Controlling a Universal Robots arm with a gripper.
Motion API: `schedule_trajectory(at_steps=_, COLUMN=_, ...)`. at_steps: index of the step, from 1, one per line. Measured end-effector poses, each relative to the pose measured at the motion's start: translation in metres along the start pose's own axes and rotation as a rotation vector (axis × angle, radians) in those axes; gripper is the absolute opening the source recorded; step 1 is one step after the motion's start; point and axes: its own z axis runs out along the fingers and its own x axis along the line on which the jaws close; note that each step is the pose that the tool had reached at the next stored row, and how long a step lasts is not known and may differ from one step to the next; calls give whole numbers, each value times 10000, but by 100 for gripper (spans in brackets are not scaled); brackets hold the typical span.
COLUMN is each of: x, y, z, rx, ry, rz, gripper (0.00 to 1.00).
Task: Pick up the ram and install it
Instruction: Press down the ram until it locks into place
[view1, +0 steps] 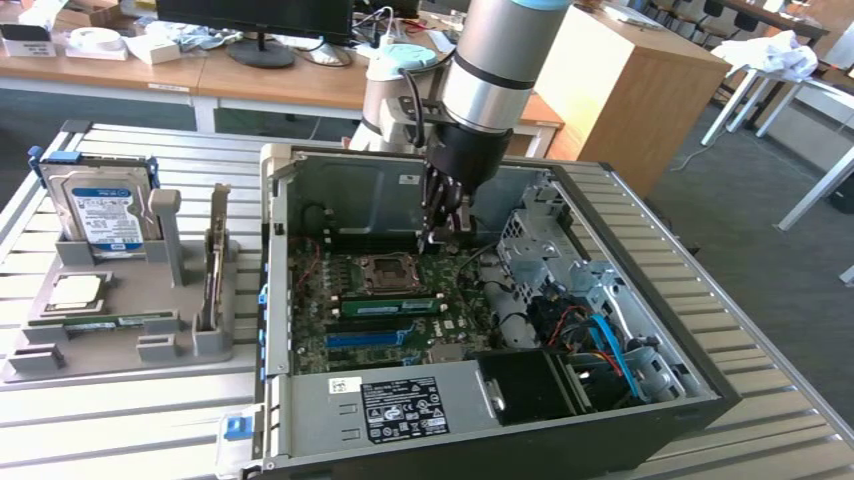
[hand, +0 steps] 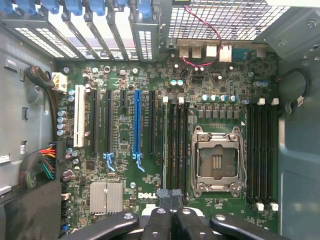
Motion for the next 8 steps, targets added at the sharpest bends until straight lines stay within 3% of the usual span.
schedule_trajectory(at_steps=8, x=0, y=-2, z=0, rx=-1, ry=-3, rz=0, gripper=10)
